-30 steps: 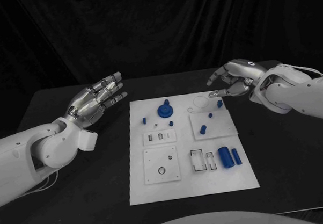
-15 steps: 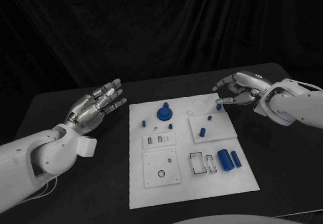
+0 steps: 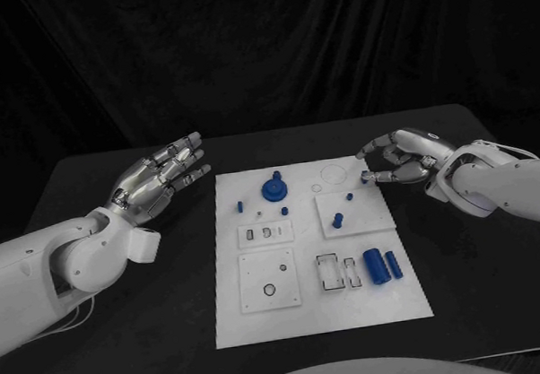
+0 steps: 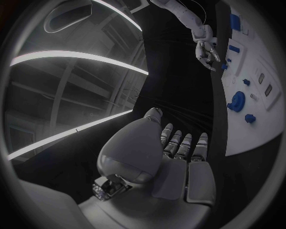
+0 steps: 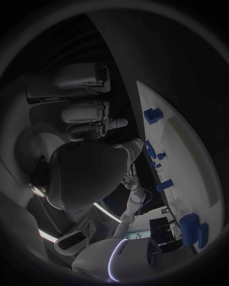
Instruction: Assemble the parts on the task board
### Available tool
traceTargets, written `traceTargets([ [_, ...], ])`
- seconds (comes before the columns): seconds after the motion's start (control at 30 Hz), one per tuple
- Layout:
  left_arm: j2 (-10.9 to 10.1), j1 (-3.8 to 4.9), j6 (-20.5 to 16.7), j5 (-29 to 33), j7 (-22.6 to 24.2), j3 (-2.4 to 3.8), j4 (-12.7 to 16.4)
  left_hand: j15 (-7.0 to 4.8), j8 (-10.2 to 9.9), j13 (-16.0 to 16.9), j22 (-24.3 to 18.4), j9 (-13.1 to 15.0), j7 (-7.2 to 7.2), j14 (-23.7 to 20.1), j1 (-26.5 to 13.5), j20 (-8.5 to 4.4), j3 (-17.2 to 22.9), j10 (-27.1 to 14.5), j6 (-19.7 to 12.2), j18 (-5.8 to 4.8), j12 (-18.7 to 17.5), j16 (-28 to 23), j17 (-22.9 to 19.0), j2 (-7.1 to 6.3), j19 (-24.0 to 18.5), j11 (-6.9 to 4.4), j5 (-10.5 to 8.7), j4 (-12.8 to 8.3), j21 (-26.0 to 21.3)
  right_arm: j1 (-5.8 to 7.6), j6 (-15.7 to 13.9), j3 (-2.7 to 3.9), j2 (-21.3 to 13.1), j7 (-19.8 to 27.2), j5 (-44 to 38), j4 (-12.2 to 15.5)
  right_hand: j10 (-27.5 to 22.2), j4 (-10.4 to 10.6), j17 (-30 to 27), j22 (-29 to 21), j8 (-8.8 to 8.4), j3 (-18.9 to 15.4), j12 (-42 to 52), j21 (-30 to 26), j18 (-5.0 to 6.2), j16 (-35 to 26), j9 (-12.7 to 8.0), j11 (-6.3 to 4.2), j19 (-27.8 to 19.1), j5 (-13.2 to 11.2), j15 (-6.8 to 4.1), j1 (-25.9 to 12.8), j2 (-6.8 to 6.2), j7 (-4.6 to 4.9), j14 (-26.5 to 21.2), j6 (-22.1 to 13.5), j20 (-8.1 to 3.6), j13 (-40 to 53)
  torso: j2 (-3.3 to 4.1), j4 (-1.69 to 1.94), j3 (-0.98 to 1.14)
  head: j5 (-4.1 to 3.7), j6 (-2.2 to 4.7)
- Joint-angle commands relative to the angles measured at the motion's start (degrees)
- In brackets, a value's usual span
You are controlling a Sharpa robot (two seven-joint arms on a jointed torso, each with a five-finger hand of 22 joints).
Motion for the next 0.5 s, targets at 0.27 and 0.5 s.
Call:
traceTargets([
  [0.27,-0.2,-0.11,1.3,0.1,-0.1,0.06,0.1,0.31,0.2,0.0,0.0,0.0,-0.01,0.0,0.6,-0.06,0.4,-0.4,0.0,1.02,0.3,0.3,0.0,-0.02,0.1,-0.18,0.35,0.0,0.2,-0.33,2.6,0.03,-0.3,-1.9,-1.7,-0.2,6.0,-0.1,15.1,15.1,1.91,0.6,0.1,0.2,-0.43,0.1,0.6,0.72,6.0,1.2,0.67,1.0,-0.04,0.31,6.0,-3.6,0.56,15.1,0.02,0.10,-0.11,-0.23,0.16],
  [0.5,-0.3,-0.11,2.0,0.1,-0.7,0.06,0.2,0.31,0.2,0.0,0.0,0.0,-0.01,0.0,0.6,-0.06,0.4,-0.4,0.0,1.02,0.3,0.3,0.0,-0.02,0.1,-0.18,0.35,0.0,0.2,-0.72,3.7,0.03,-0.1,-4.1,-2.0,-0.3,6.0,-0.1,15.1,15.1,4.50,0.5,0.1,0.2,-0.43,0.1,1.6,0.95,6.0,-0.2,0.86,1.6,-0.04,0.61,6.0,-6.2,0.74,15.1,0.11,0.10,-0.11,-0.25,0.11],
])
